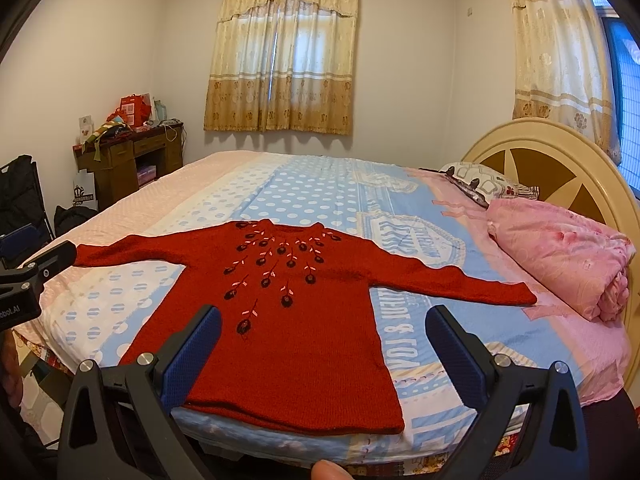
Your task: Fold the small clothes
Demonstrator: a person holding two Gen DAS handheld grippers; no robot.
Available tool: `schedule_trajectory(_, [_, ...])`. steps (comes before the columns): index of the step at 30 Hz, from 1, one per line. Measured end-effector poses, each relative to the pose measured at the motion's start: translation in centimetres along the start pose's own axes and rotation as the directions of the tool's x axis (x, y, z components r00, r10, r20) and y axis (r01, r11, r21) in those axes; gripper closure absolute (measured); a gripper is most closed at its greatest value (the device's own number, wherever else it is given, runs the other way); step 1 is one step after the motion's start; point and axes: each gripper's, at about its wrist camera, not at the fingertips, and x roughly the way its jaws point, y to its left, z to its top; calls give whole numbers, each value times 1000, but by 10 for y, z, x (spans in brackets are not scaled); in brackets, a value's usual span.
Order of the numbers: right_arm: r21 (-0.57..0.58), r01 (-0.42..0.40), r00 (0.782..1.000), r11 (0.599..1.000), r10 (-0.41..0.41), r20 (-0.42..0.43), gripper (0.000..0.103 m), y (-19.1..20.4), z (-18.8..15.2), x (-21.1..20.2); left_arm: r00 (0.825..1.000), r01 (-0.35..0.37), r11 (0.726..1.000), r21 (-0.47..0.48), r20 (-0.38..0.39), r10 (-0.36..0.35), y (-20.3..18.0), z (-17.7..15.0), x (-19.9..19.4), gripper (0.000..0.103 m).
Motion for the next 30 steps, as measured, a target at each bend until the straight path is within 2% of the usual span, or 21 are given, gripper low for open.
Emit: schedule_trajectory(30, [-3,3,1000,1000,-3,-9,1,2,-1,4,1000,-4,1000,-1,-3,4,1,1,0,0])
